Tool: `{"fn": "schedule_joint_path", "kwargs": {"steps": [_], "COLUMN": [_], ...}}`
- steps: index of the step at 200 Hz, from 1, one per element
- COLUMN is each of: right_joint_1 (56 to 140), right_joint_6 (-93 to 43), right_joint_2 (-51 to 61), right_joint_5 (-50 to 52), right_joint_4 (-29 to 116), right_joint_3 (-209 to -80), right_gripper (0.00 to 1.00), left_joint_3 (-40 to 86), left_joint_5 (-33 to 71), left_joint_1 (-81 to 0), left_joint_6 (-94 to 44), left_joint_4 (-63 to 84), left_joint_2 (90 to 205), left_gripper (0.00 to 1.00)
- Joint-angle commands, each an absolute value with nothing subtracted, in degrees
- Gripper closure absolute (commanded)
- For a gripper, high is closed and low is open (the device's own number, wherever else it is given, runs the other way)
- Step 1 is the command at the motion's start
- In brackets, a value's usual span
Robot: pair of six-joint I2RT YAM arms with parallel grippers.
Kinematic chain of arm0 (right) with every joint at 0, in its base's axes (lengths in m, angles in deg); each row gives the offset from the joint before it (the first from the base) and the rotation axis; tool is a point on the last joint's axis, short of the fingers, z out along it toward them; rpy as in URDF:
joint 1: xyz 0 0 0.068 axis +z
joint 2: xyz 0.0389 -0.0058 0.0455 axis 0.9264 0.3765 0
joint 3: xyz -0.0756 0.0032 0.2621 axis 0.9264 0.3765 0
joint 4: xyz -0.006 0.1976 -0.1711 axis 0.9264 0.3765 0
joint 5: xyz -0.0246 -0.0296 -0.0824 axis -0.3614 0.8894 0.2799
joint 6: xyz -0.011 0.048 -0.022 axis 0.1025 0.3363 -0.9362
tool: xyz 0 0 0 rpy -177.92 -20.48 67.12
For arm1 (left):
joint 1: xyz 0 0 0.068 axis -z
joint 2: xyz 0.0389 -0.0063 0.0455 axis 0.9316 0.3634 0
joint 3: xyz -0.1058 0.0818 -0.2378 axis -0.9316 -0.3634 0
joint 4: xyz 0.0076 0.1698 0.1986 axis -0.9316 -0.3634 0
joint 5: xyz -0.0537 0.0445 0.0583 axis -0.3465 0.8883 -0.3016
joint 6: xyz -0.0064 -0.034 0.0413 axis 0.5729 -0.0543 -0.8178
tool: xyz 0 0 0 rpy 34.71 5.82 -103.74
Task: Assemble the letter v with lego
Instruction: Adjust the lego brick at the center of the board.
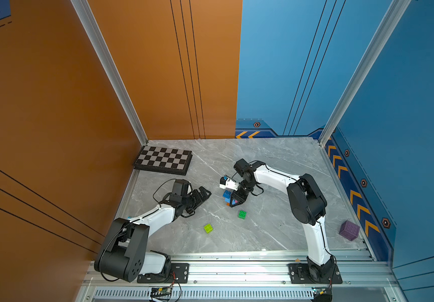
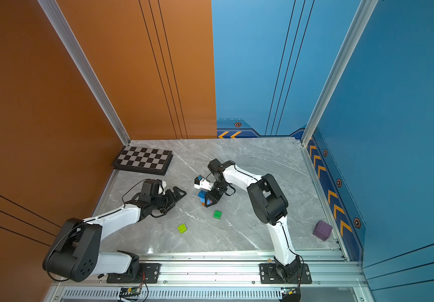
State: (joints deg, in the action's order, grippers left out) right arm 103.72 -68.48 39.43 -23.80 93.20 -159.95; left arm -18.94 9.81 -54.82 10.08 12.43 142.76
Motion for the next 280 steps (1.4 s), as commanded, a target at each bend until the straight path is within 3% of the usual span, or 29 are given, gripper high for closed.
{"fn": "schedule_joint_path", "kwargs": {"steps": [1, 89, 103, 134, 280], "right_joint_1": [103.4, 102.9, 102.7, 102.2, 101.4], "right_joint_6": [-65.9, -65.5, -65.6, -65.8, -68.7], "right_joint_2": [40.2, 43.1, 43.1, 42.9, 43.2], "right_joint_5": [-28.6, -19.2, -18.5, -16.7, -9.4], "right_joint_4": [93.9, 96.7, 97.1, 97.5, 102.6], "right_joint_3": [-159.2, -161.3, -161.6, -162.4, -167.0], "right_gripper": [0.66, 0.59, 0.5, 0.44, 0.32], "left_joint_3": [-19.4, -19.3, -19.2, -19.2, -19.1], "left_joint_5": [8.3, 8.2, 8.1, 8.0, 7.8], "left_joint_1": [-55.4, -55.4, -55.4, -55.4, -55.4], "left_joint_6": [8.8, 8.5, 8.5, 8.5, 8.5], "left_joint_4": [11.3, 11.2, 11.3, 11.2, 11.3], "left_joint_2": [143.0, 143.4, 143.6, 143.9, 144.3], "left_gripper": [0.01, 0.01, 0.01, 0.01, 0.01]}}
